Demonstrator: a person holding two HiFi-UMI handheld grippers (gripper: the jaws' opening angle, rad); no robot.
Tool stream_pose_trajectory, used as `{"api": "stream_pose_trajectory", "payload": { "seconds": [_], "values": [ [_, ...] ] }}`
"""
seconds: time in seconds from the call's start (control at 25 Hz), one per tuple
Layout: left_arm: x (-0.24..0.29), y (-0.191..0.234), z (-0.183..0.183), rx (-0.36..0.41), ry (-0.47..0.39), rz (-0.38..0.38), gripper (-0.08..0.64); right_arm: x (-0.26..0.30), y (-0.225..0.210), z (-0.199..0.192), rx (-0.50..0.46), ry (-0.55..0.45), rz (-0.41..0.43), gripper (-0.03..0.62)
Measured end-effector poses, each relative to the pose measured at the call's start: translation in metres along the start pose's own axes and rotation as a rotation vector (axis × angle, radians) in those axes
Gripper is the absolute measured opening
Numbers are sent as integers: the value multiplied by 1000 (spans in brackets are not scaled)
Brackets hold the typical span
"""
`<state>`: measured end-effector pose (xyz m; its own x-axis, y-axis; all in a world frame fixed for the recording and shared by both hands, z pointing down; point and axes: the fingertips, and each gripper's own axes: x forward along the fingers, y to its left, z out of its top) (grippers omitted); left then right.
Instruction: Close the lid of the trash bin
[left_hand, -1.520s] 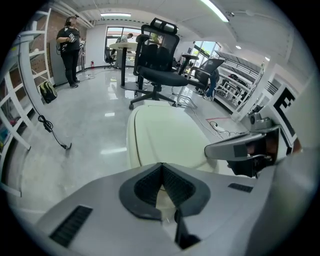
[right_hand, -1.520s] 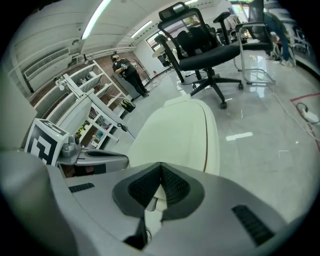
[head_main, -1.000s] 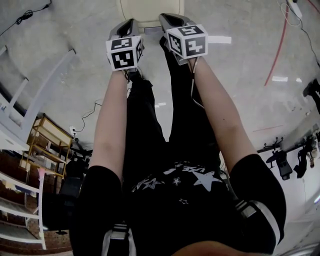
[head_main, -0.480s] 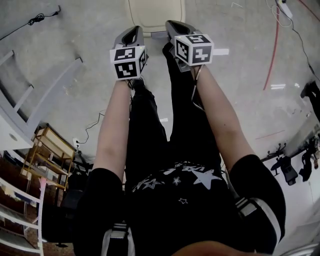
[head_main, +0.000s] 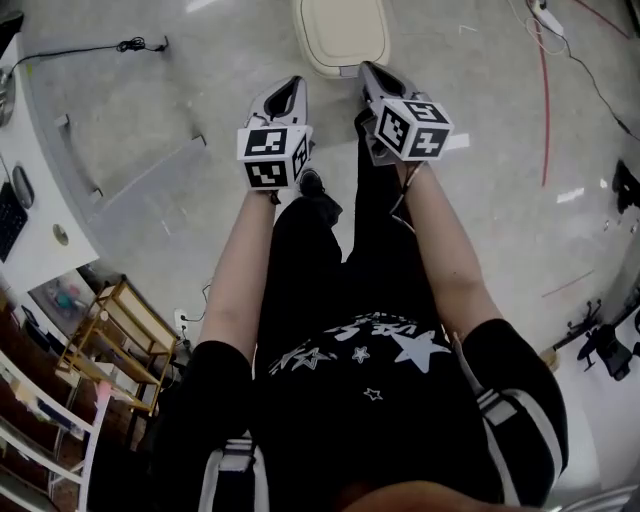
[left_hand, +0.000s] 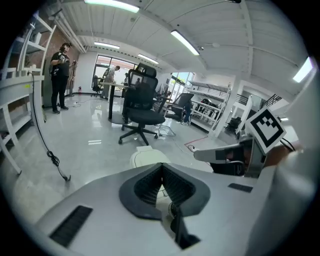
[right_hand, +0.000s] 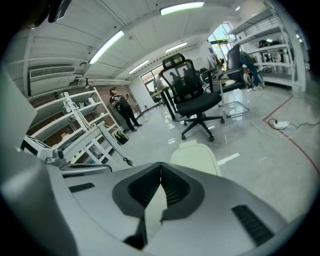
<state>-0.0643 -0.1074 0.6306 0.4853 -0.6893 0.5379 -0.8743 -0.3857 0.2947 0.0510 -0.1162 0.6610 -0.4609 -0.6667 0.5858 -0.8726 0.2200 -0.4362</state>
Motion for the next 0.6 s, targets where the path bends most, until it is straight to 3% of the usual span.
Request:
{"api": "stream_pose_trajectory", "payload": {
  "seconds": [0.32, 0.6],
  "values": [
    [-82, -36, 52, 71, -84, -101, 12, -108, 44, 29, 23, -166, -89, 8],
    [-123, -73, 58, 83, -85, -144, 12, -168, 70, 43, 39, -233, -112, 8]
  ]
}}
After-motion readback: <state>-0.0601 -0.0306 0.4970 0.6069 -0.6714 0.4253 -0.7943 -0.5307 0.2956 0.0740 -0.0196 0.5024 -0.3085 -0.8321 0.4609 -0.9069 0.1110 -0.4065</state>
